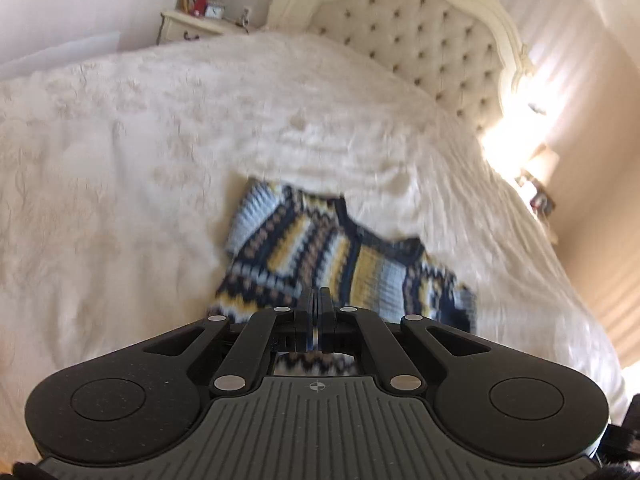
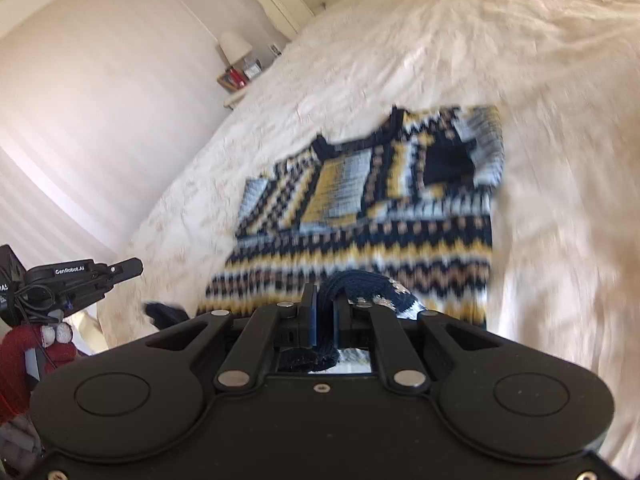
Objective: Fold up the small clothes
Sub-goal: 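Grasp the hem with both tools and lift it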
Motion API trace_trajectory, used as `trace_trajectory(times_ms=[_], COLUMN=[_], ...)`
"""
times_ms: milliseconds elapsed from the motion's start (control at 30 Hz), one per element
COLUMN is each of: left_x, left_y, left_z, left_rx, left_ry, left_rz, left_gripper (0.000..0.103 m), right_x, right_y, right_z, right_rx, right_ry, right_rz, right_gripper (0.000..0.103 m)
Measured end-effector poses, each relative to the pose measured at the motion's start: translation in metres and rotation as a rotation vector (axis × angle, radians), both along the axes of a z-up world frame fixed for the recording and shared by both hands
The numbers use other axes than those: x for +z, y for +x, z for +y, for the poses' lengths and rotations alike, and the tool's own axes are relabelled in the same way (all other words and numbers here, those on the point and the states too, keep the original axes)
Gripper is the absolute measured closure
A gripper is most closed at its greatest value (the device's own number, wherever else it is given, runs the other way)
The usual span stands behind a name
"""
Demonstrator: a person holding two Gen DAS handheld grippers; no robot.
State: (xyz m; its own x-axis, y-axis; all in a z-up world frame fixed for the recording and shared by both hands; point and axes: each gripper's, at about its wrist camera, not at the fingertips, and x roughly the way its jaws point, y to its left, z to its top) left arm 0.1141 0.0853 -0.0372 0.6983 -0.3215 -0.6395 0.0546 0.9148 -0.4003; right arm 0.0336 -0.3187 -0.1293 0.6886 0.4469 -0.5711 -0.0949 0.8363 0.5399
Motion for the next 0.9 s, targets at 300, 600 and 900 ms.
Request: trace_trajectory(times_ms=[300, 600, 900], left_x=[-0.010, -0.096, -0.122], left_y=[0.037, 0.062, 0.073], left_z=[-0.011, -0.019, -0.039], left_rx=[-0.079, -0.388, -0.667], left_ry=[0.065, 0.175, 0.255], left_rz=[0.026, 0.328, 0.381], left_gripper=[0.093, 0.066, 0.064], right_x=[0.012, -0.009, -0.017], right_y=[0.057, 0.048, 0.043], right_z=[-0.003, -0.003, 0.007], right_rx=[0.027, -0.067, -0.153], right_ry=[-0.027, -0.055, -0.086], right_rz=[-0.037, 0.071, 0.132], right_gripper=[0.088, 0.088, 0.088])
